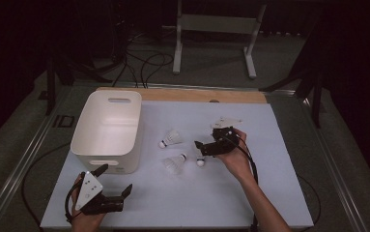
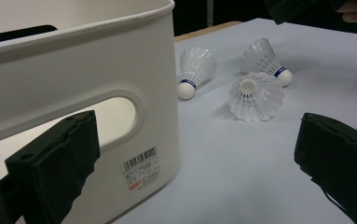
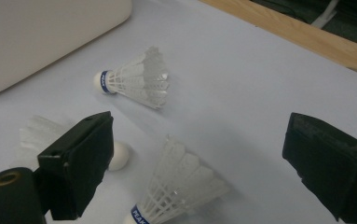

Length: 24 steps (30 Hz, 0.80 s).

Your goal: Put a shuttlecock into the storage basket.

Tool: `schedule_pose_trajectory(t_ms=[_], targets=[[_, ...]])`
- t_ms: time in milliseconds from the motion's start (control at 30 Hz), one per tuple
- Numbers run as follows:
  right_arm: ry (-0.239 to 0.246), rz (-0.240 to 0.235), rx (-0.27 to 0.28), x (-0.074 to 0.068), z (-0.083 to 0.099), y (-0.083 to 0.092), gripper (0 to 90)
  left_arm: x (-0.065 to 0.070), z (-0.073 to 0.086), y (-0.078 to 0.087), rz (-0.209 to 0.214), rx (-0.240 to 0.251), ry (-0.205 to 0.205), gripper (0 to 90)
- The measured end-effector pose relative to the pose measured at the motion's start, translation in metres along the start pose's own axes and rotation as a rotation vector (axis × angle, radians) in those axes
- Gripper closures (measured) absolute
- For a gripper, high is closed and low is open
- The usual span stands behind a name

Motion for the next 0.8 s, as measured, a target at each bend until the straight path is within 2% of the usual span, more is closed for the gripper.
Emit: schedule_pose_trajectory(t_ms=[433, 667, 800], targets=[[0.014, -0.021, -0.053, 0.000, 0.007, -0.019, 9.1, 0.000, 0.000, 0.001, 0.000, 0.000, -0.003, 0.8], [-0.002, -0.035, -0.083, -0.001, 0.012, -0.030, 9.2, 0.000, 0.000, 0.001, 0.000, 0.000, -0.004, 0.8], [0.004, -0.045, -0.100, -0.002, 0.014, -0.034, 12.9, 0.000, 0.000, 0.001, 0.001, 0.001, -0.004, 0.8]])
Point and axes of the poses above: each handheld gripper's, and its own axes: y roughly backward along the jaws, z roughly out of its underside, x roughly to its right, the point moved 7 cm from there along -y, roughly forward along the jaws, and after that the axes turned 4 degrees about y, right-handed, at the moved point
